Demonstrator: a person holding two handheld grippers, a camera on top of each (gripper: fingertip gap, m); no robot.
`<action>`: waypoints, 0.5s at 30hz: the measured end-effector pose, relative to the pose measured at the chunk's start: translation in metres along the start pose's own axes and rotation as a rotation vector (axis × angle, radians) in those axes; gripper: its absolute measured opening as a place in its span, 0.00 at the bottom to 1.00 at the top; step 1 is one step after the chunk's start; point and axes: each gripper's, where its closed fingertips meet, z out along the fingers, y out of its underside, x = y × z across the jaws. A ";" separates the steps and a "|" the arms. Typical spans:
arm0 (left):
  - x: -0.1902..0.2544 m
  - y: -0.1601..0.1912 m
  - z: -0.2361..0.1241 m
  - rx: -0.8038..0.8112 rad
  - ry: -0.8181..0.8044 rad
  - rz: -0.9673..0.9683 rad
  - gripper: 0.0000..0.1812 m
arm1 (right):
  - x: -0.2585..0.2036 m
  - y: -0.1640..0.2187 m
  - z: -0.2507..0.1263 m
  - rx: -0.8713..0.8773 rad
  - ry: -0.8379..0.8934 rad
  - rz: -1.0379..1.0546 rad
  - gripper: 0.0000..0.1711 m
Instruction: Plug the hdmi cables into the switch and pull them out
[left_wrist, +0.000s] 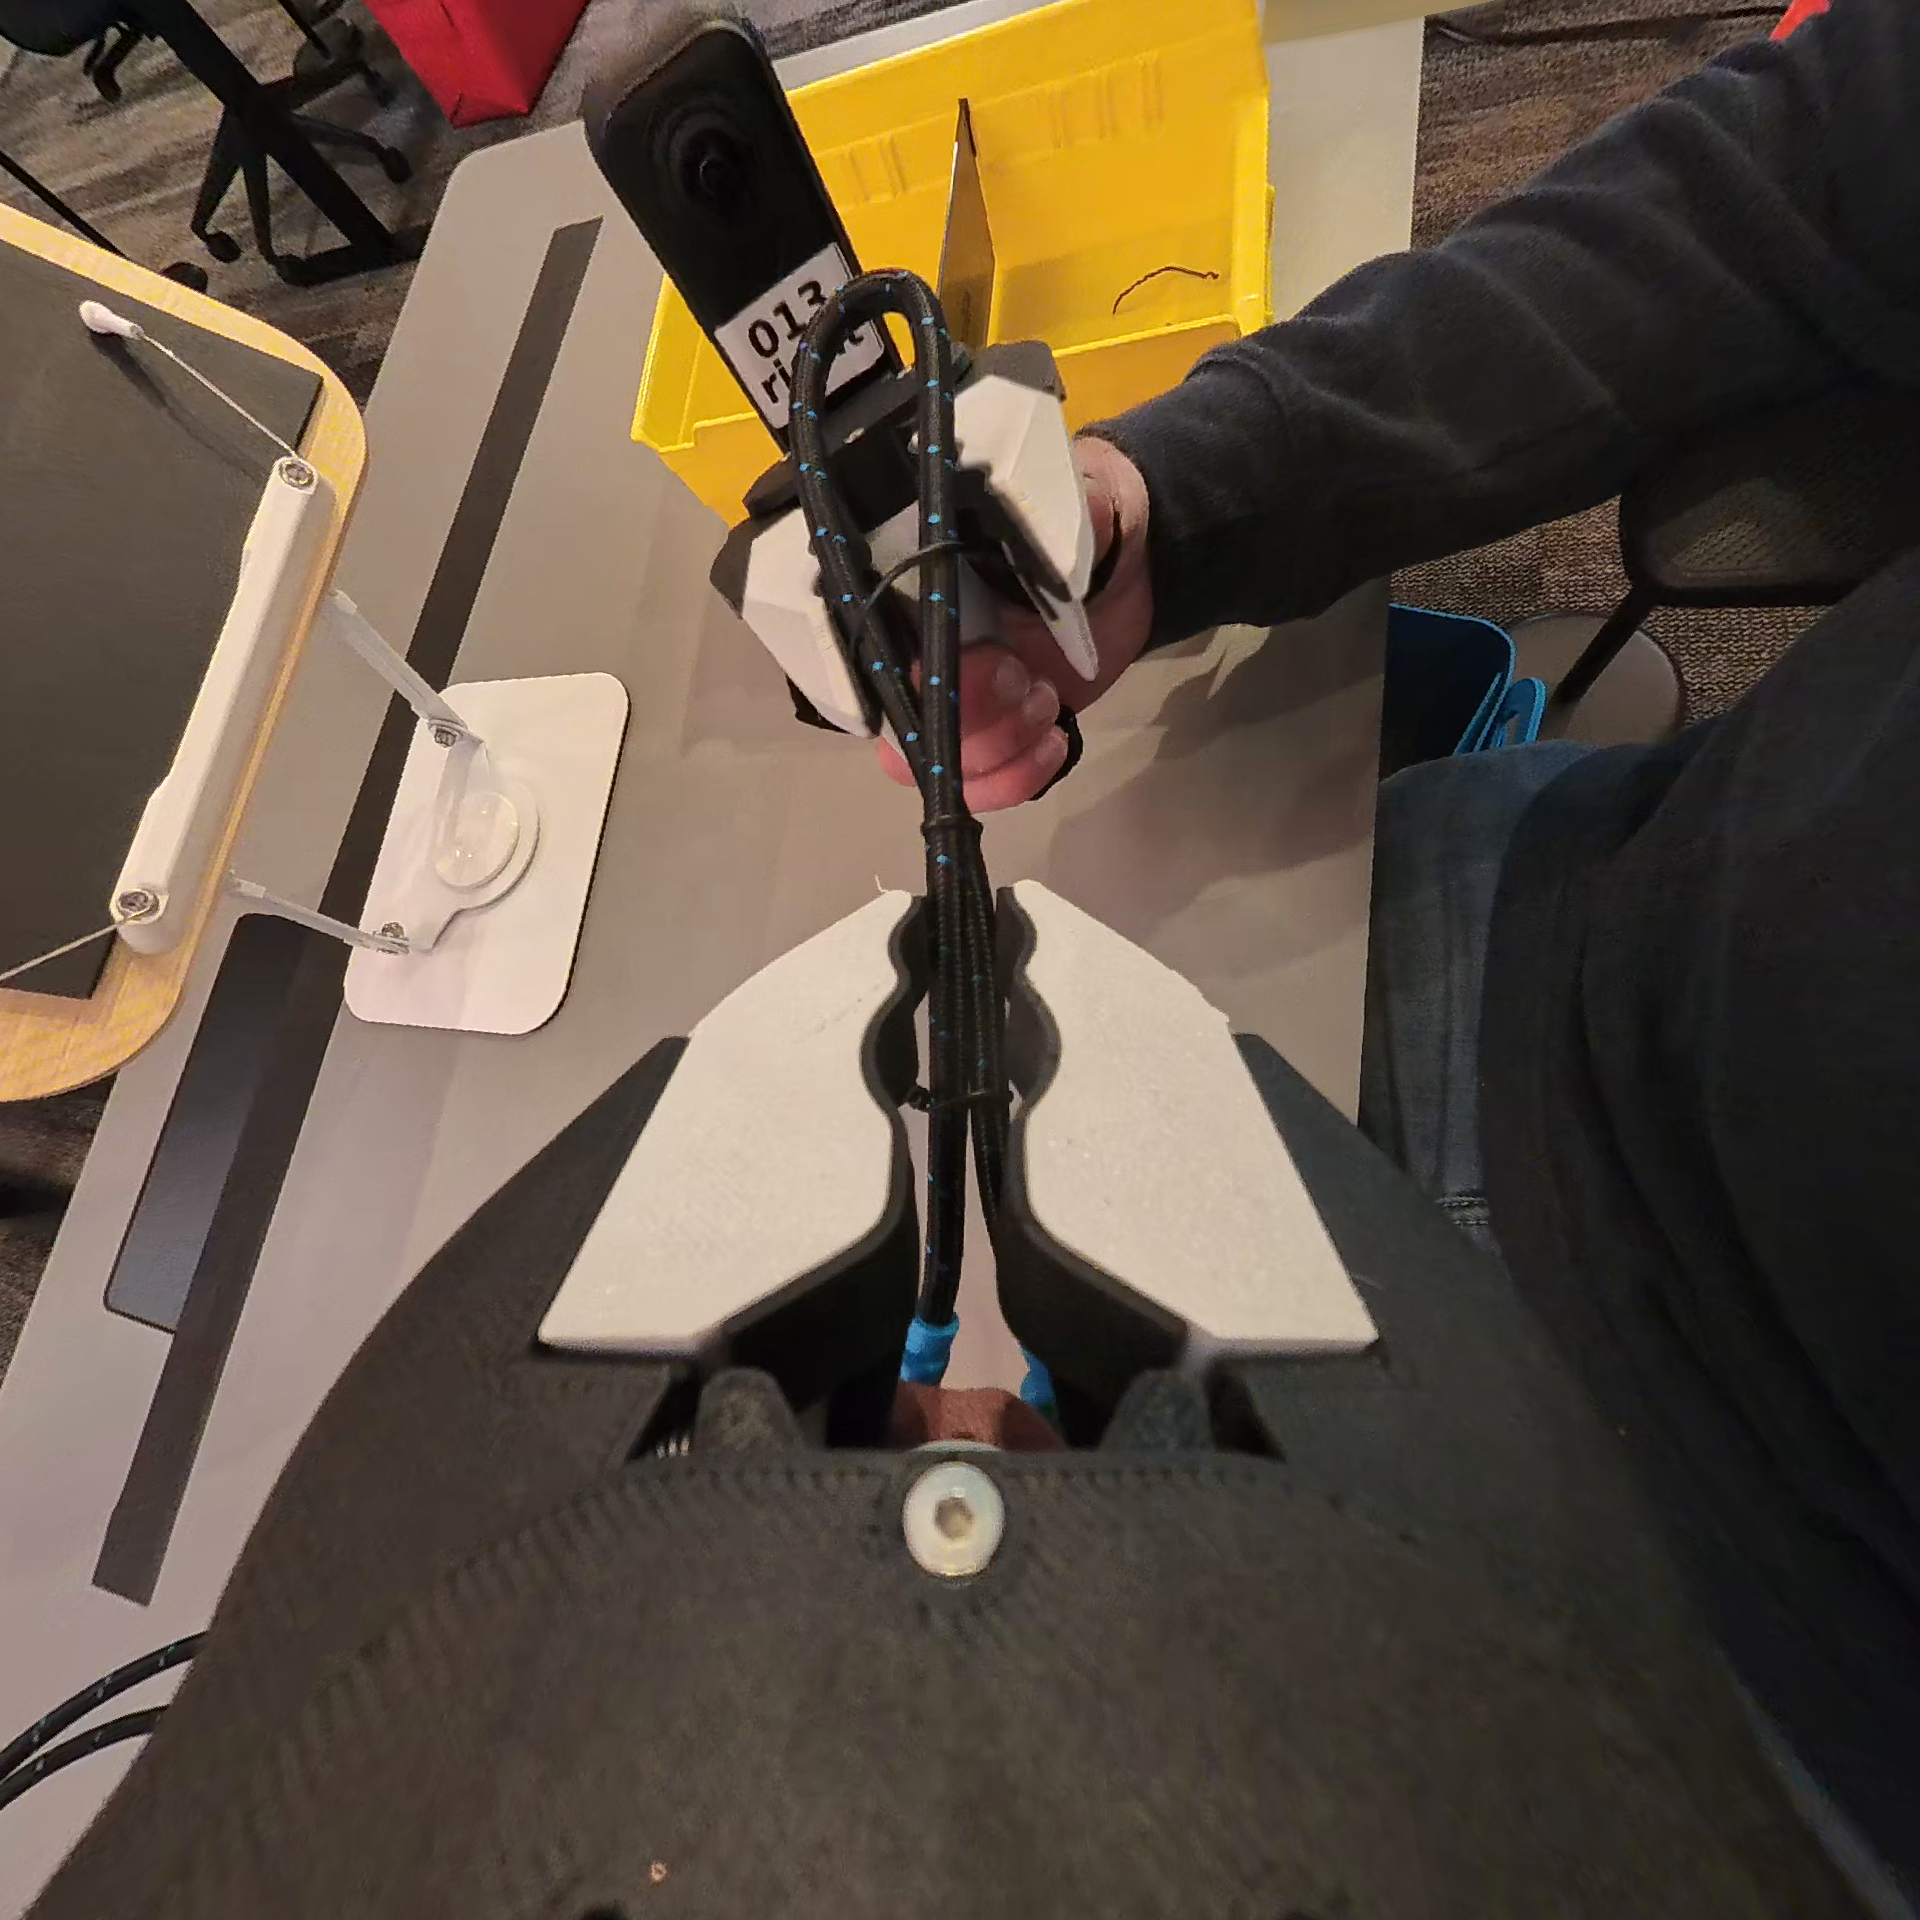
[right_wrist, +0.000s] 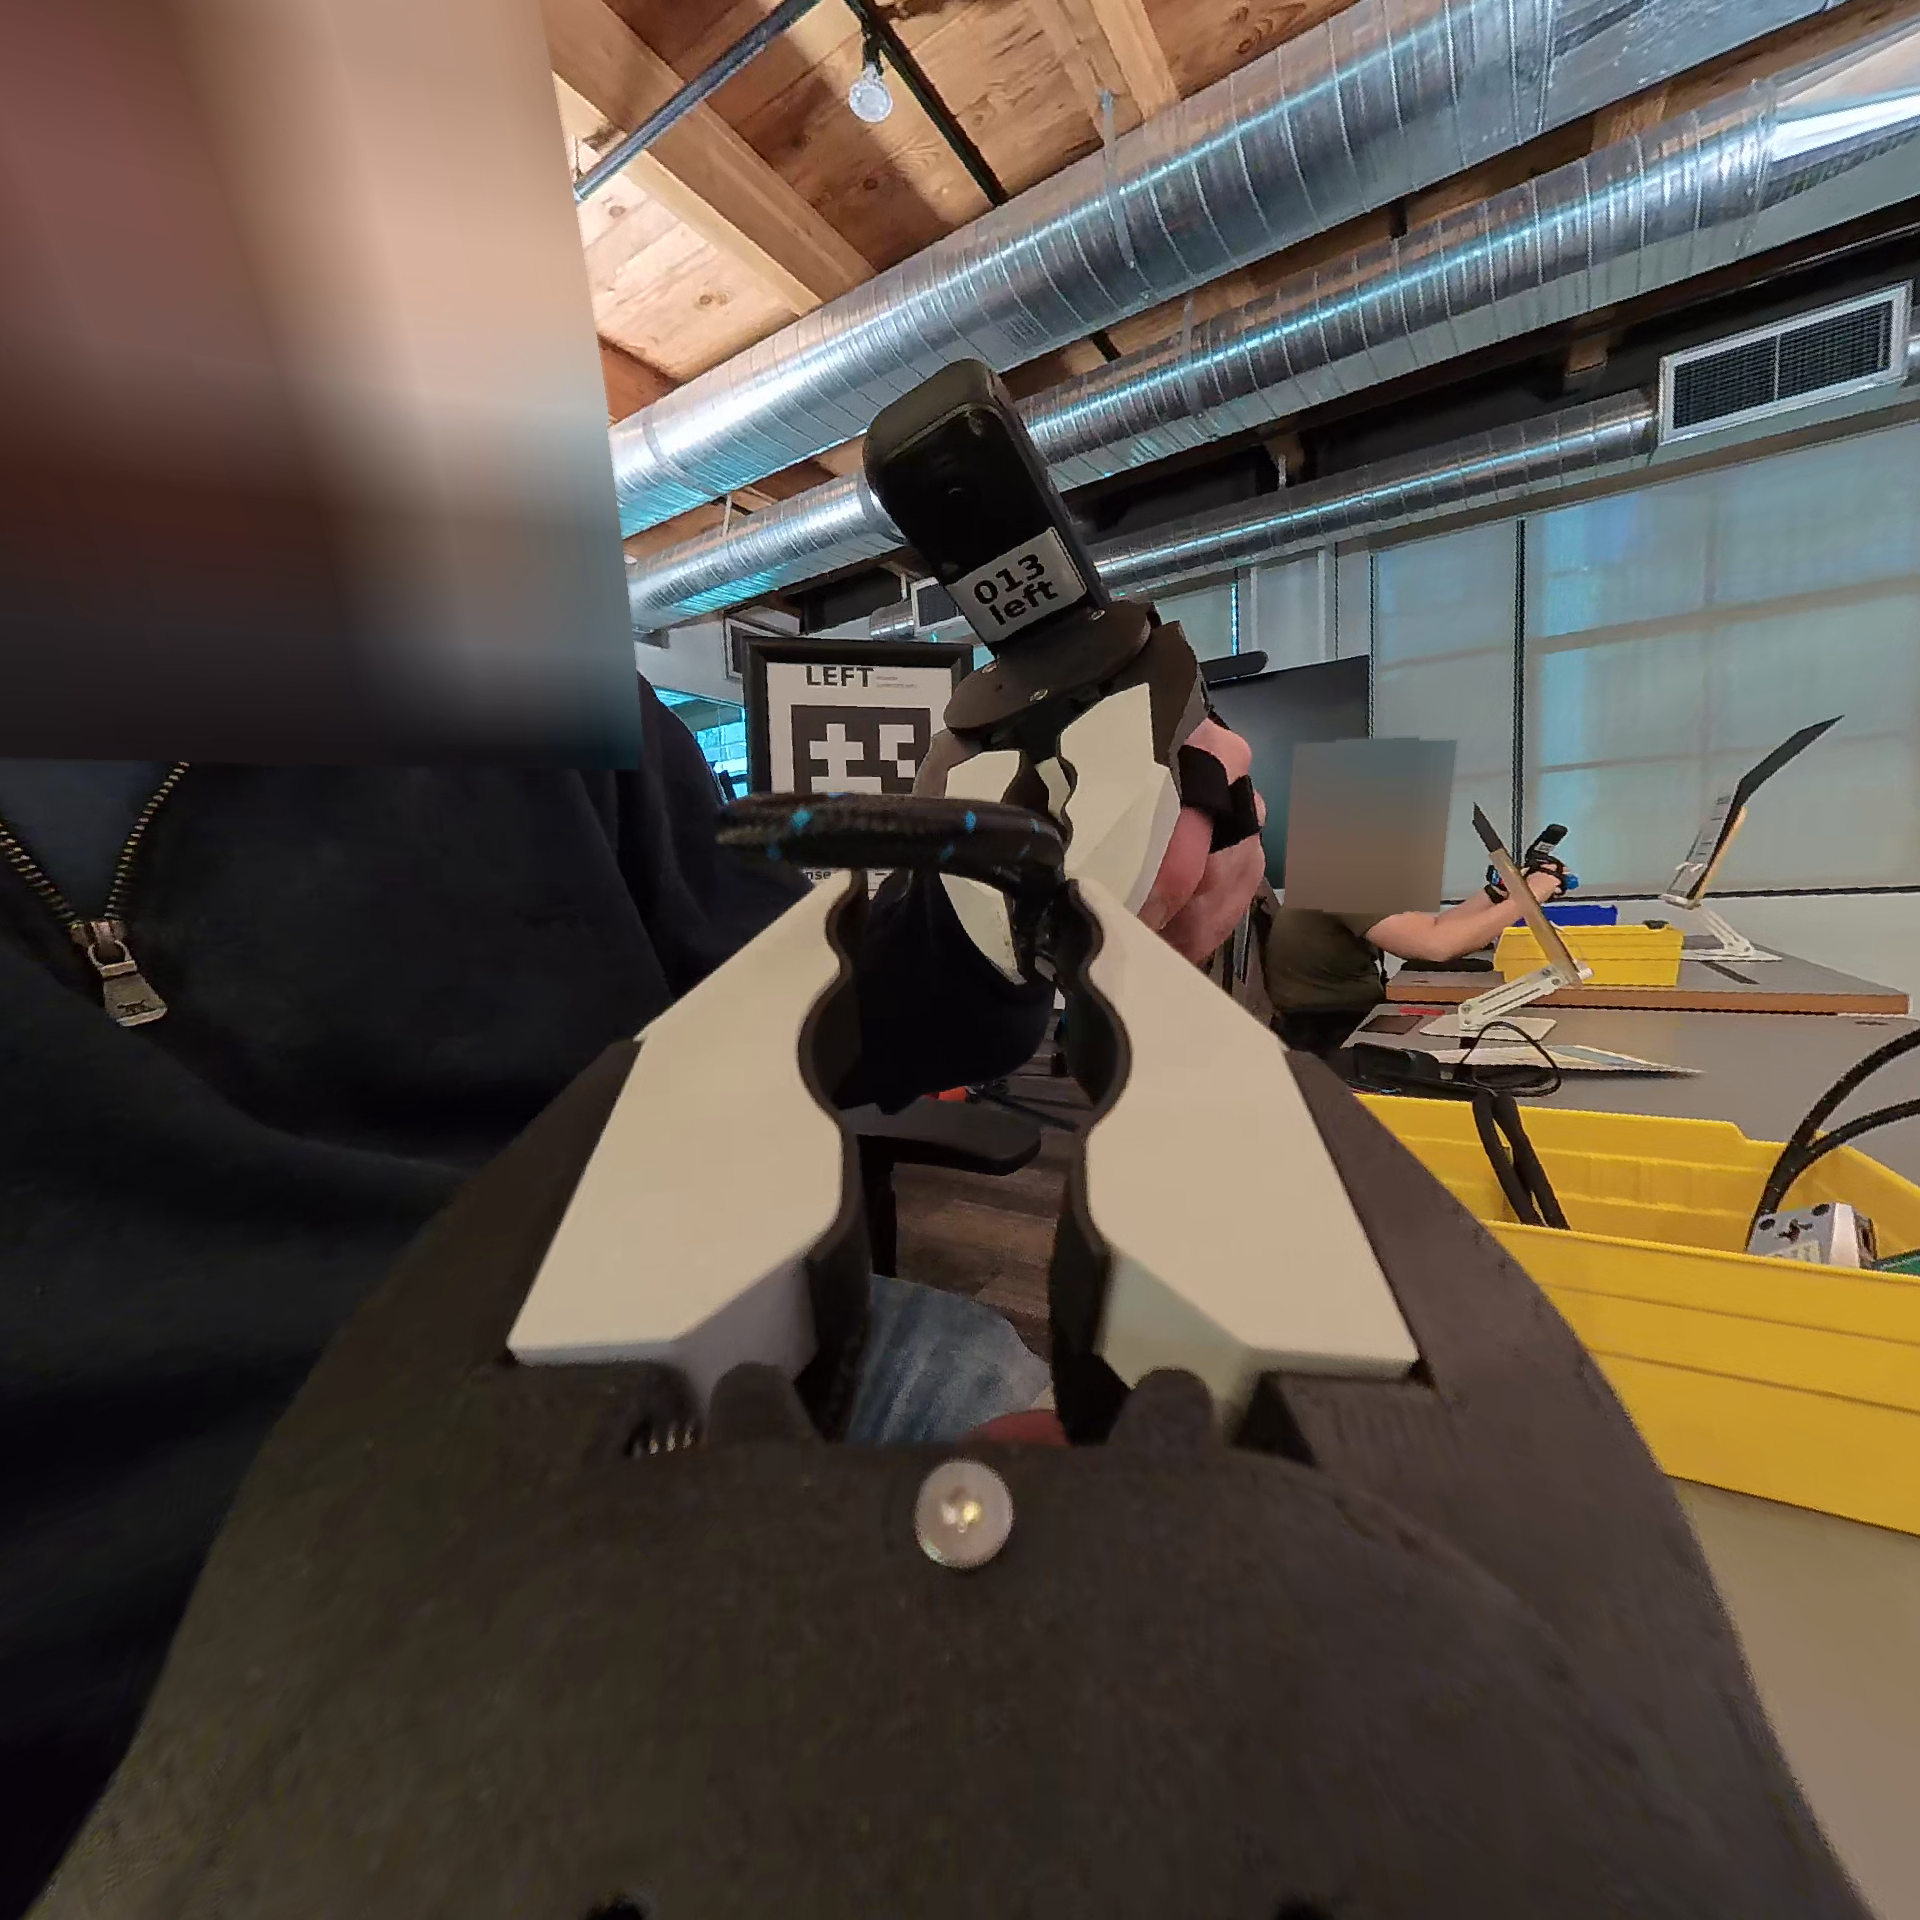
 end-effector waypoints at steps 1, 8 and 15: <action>0.000 0.000 0.000 0.000 0.001 0.002 0.06 | 0.000 0.000 0.000 0.000 0.000 -0.001 0.20; 0.000 -0.002 -0.001 0.003 -0.002 0.008 0.06 | 0.000 -0.002 -0.002 0.003 -0.001 -0.004 0.17; -0.001 -0.005 -0.001 0.006 -0.009 0.012 0.06 | 0.003 -0.004 -0.005 0.009 0.021 -0.008 0.12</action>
